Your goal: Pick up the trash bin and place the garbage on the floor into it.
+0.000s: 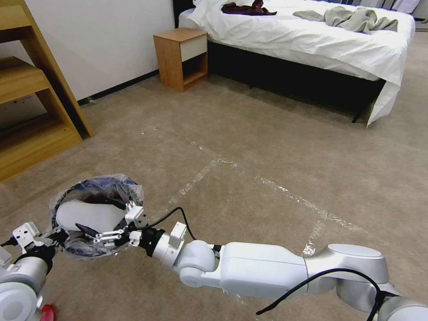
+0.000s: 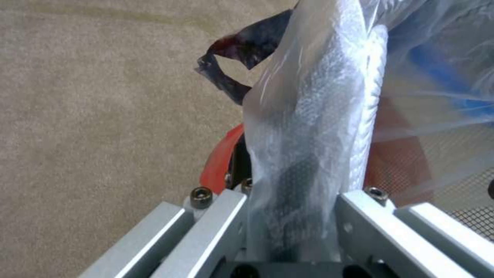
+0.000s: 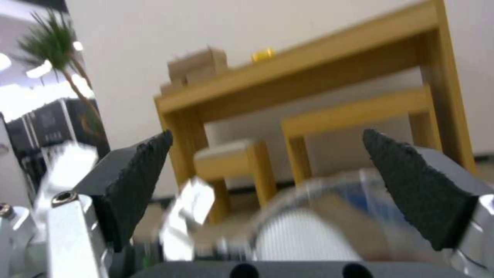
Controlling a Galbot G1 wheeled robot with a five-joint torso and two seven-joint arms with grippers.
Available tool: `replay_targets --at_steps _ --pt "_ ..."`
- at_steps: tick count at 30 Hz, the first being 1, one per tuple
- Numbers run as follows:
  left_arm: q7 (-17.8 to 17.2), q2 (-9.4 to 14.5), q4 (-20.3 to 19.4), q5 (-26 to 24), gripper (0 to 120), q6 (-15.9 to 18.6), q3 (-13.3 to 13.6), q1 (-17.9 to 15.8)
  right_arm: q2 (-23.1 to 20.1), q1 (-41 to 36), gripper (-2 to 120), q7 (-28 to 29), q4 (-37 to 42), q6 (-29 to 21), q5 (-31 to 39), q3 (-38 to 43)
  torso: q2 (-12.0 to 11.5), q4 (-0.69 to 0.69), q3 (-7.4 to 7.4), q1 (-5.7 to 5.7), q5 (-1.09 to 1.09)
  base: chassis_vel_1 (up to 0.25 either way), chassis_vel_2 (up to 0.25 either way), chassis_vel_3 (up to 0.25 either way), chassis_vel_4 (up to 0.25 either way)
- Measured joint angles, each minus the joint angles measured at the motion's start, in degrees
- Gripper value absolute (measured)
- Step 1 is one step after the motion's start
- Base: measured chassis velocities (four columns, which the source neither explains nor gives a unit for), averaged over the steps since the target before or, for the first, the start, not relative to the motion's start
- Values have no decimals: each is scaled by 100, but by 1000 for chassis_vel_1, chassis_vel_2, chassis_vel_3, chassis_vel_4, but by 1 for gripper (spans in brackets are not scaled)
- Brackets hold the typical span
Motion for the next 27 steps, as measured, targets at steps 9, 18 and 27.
replay_targets --at_steps 9,18,27 --pt "2 25 73 9 1 -2 -3 -18 190 133 88 -2 182 124 -96 337 0 0 0 0 0 0 0 0 0" --pt "4 55 103 0 1 -4 -6 -47 184 433 87 -93 334 191 -241 833 0 1 0 0 0 0 0 0 0" --pt "10 69 113 -3 1 -9 -61 -52 -317 709 89 -81 547 -169 -124 2104 0 1 0 0 2 0 0 0 0"
